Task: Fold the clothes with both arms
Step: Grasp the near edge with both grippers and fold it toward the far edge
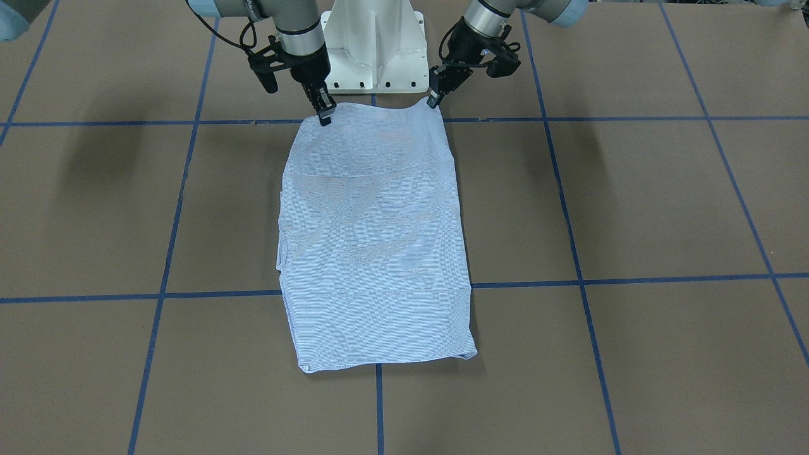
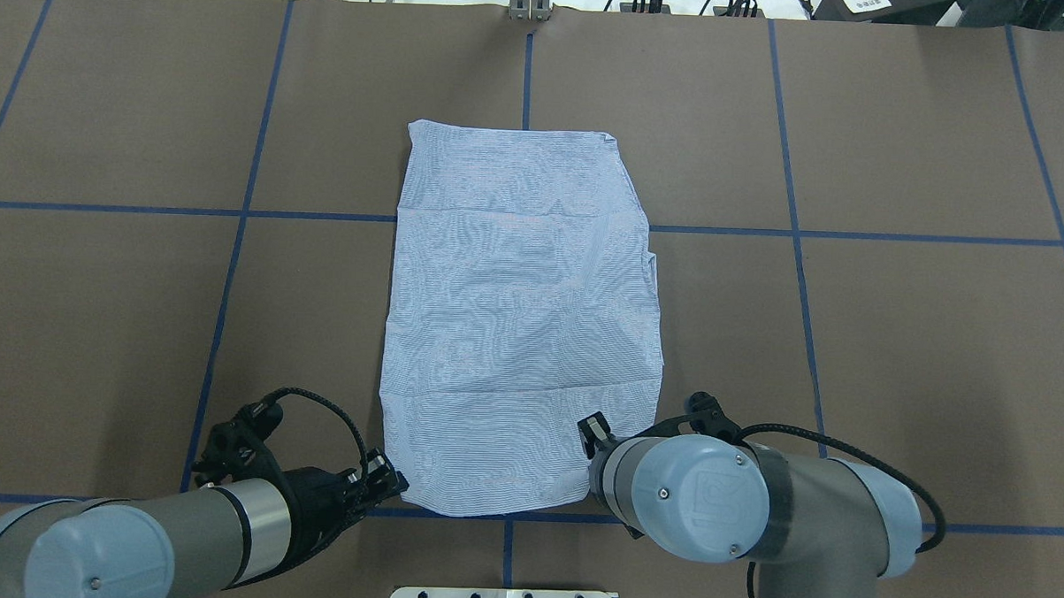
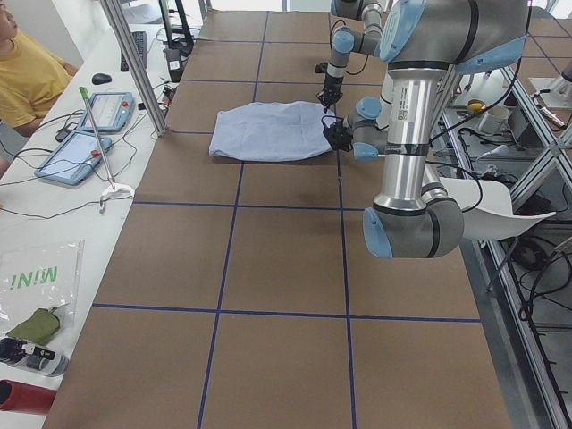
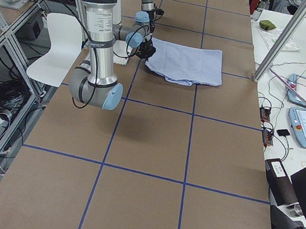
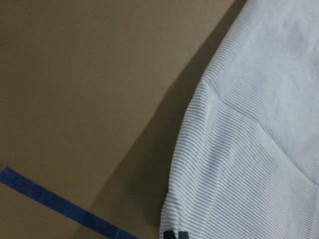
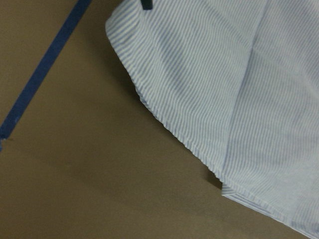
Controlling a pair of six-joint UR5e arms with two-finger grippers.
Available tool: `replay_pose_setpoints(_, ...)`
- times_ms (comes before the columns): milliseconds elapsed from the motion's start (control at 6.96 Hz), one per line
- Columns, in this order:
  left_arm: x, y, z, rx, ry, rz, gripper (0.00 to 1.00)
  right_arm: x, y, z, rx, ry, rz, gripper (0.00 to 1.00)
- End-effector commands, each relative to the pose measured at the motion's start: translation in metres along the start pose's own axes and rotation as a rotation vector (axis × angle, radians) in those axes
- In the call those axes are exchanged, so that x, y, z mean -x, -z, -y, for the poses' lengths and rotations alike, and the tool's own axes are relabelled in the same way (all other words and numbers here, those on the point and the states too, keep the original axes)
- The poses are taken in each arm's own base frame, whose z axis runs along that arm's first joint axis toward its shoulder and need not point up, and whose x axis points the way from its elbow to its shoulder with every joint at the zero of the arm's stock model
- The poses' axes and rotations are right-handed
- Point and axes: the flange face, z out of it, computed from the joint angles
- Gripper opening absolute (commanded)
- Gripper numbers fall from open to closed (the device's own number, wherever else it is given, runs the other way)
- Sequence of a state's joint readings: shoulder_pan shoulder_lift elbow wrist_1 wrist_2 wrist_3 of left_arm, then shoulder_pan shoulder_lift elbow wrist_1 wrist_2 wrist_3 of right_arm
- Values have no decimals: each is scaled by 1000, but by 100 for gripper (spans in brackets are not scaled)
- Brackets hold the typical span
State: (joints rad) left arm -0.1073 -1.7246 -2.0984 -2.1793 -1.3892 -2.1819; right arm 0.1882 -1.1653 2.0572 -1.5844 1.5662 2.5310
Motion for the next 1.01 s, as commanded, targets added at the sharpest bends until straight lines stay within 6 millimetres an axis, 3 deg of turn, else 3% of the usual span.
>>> replay_pose_setpoints(0,-59,28,41,-47,57,-102,0,25,43,19,-10,-38,34,0)
replay_pose_setpoints(144,-91,38,76,-62,69,-100,0,58,61,43,18,-92,32,0)
replay_pose_setpoints(287,-136,47,104,-87,47,-107,0,95,81,68,29,-74,57,0)
replay_pose_setpoints(575,-171,25,152,-166,29,-88,0,170,56,89,-34,-53,41,0)
replay_pose_setpoints(718,-178,6,178,-207,29,-69,0,205,55,101,-48,-52,38,0)
replay_pose_setpoints(862,-194,-10,201,-251,19,-59,0,258,40,104,-73,-36,8,0)
